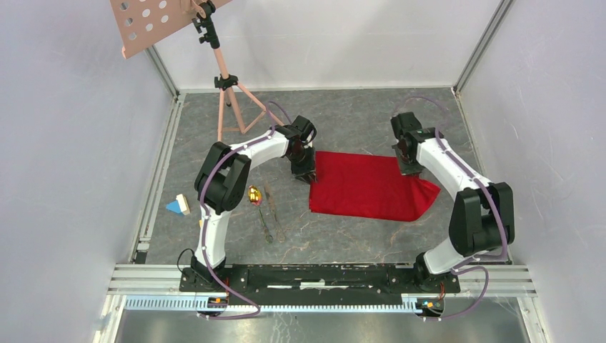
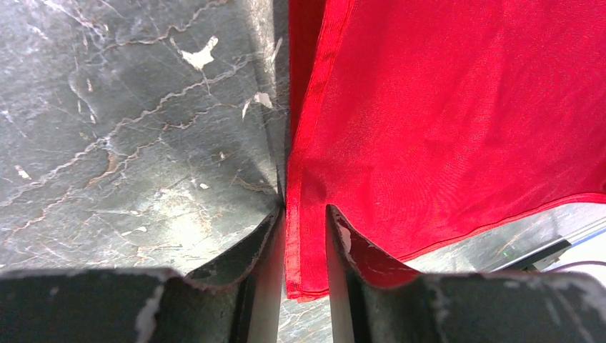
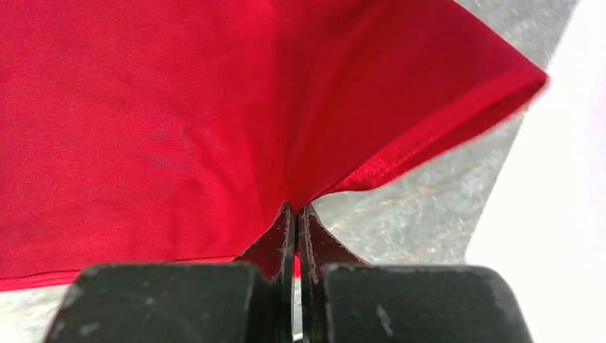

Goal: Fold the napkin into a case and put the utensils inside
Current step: Pick up the rectangle-folded napkin from the center of the board, then fold the square-folded napkin at the center of the board.

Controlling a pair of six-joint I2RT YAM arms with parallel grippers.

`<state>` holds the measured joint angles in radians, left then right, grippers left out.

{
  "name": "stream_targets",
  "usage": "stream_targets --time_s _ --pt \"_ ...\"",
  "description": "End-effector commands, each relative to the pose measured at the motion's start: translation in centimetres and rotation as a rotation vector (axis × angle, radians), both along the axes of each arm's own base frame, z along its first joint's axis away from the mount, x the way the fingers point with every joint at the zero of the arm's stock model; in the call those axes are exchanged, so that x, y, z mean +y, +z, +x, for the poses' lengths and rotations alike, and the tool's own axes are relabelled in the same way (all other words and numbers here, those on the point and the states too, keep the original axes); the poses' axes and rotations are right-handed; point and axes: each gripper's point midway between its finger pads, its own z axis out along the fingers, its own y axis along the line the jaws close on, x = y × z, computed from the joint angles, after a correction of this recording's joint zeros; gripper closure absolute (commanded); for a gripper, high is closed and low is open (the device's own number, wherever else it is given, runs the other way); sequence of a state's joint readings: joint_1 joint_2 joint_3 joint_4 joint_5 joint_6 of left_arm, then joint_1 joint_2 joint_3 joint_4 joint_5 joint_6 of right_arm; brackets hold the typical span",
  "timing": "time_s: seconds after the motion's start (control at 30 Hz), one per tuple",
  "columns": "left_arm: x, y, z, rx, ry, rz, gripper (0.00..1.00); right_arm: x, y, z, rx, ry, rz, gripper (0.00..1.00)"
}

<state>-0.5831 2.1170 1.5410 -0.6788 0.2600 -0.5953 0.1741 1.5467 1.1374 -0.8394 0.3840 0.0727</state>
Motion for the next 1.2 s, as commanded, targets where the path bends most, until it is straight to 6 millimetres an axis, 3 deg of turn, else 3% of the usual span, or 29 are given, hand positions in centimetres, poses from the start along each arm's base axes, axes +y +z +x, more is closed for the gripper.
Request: stream_targets --time_s 0.0,0.3,0.5,0.73,1.17 --pt "0.4 -1.5 0.0 -0.004 -0.014 0.047 0.67 5.4 0.7 1.6 -0.026 0.069 0.109 1.00" --pt "0.4 -1.2 0.0 -0.008 -0.016 0.043 0.72 17.7 -1.0 3.2 -0.018 0.208 0.370 1.00" --pt "0.2 -1.1 -0.3 0.002 -0.016 0.031 0.76 22.8 -1.7 4.2 -0.017 0.240 0.520 1.00" --pt "-0.1 -0.8 -0.4 0.003 -0.014 0.014 0.77 25.8 -2.6 4.4 0.004 0.252 0.618 0.99" --pt "-0.2 -0.4 -0.2 -0.007 -0.016 0.008 0.77 27.7 -4.0 3.0 0.050 0.286 0.686 0.99"
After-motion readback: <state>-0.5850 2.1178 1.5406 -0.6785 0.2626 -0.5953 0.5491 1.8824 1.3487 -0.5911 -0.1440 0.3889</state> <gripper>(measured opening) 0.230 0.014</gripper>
